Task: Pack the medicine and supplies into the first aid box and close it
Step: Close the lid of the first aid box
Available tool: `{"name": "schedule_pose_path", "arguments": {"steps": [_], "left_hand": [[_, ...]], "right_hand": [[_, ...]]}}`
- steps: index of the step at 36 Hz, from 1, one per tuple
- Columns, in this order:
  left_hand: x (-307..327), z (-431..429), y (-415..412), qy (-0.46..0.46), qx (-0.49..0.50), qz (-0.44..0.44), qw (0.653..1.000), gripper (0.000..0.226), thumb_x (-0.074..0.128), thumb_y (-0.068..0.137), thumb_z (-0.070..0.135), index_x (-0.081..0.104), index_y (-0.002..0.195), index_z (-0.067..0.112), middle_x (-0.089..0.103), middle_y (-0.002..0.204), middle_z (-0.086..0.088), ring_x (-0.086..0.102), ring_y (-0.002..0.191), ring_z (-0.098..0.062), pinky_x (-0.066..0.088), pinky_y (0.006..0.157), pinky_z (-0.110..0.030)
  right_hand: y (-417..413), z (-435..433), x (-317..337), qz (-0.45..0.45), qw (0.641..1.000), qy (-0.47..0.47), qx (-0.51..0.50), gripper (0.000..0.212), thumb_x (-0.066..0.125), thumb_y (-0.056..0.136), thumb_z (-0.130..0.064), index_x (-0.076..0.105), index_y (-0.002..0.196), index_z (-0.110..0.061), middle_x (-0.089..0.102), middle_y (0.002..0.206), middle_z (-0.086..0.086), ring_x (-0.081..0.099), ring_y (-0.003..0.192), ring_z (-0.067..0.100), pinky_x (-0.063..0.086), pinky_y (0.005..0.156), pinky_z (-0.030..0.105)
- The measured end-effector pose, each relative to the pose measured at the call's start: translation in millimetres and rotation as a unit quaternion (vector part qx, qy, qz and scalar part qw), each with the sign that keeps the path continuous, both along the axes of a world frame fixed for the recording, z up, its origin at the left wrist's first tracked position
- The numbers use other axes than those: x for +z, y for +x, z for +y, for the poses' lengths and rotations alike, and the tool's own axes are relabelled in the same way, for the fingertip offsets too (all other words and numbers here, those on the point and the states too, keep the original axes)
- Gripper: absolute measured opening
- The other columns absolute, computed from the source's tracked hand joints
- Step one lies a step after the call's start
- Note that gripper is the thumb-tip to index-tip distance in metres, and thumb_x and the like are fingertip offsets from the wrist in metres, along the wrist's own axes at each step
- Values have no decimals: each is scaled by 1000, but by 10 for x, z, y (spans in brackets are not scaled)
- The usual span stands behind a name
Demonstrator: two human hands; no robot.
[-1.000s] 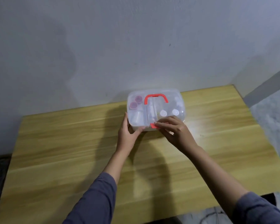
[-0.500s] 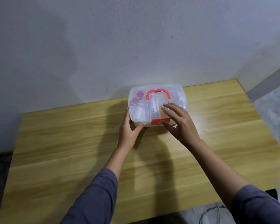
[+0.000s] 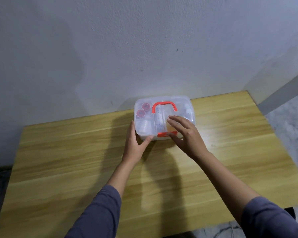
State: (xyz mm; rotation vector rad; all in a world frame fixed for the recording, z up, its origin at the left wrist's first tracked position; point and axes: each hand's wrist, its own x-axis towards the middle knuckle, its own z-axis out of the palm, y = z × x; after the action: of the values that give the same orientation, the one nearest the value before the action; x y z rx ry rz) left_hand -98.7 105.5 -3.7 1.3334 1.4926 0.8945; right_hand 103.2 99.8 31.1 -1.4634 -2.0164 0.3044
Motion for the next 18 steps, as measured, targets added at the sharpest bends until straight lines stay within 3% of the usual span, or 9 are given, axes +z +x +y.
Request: {"name": "schedule_pose_path", "arguments": {"steps": [3, 5, 11, 13, 18], "left_hand": [[48, -16, 27, -2, 5, -2, 1000, 103, 69, 69, 54, 5, 146, 32, 12, 157, 6, 15, 144, -9, 23, 117, -43], [89, -13, 49, 5, 4, -5, 1000, 106, 71, 68, 53, 3, 146, 32, 11, 157, 9, 13, 144, -7, 21, 118, -41], [165, 67, 121, 19, -6, 11, 1000, 104, 71, 76, 36, -4, 147, 26, 2, 157, 9, 3, 143, -5, 15, 119, -40], [160, 103, 151, 16, -4, -1, 1000, 103, 71, 76, 33, -4, 146, 27, 7, 150, 14, 5, 141, -2, 17, 119, -39], [150, 171, 243, 24, 10, 8, 1000, 101, 69, 77, 33, -4, 146, 23, 7, 146, 16, 7, 135, 3, 15, 110, -21]], "right_hand": [[63, -11, 68, 46, 999, -12, -18, 48, 56, 86, -35, 56, 125, -7, 54, 134, 10, 47, 125, 18, 37, 108, 24], [133, -26, 53, 79, 995, -18, -51, 56, 60, 85, -34, 49, 132, -6, 46, 141, 9, 38, 132, 15, 26, 112, 15], [277, -43, -116, 126, 983, -108, -85, 77, 64, 86, -25, 19, 147, -16, 12, 157, -1, 11, 144, 5, 12, 114, 11], [301, 0, -150, 138, 982, -107, -77, 77, 64, 86, -22, 18, 148, -15, 11, 156, -3, 9, 143, 2, 10, 112, 5], [391, 185, -134, 148, 981, -106, -63, 76, 66, 84, -19, 23, 146, -10, 14, 153, -4, 11, 139, -4, 10, 109, 0]]}}
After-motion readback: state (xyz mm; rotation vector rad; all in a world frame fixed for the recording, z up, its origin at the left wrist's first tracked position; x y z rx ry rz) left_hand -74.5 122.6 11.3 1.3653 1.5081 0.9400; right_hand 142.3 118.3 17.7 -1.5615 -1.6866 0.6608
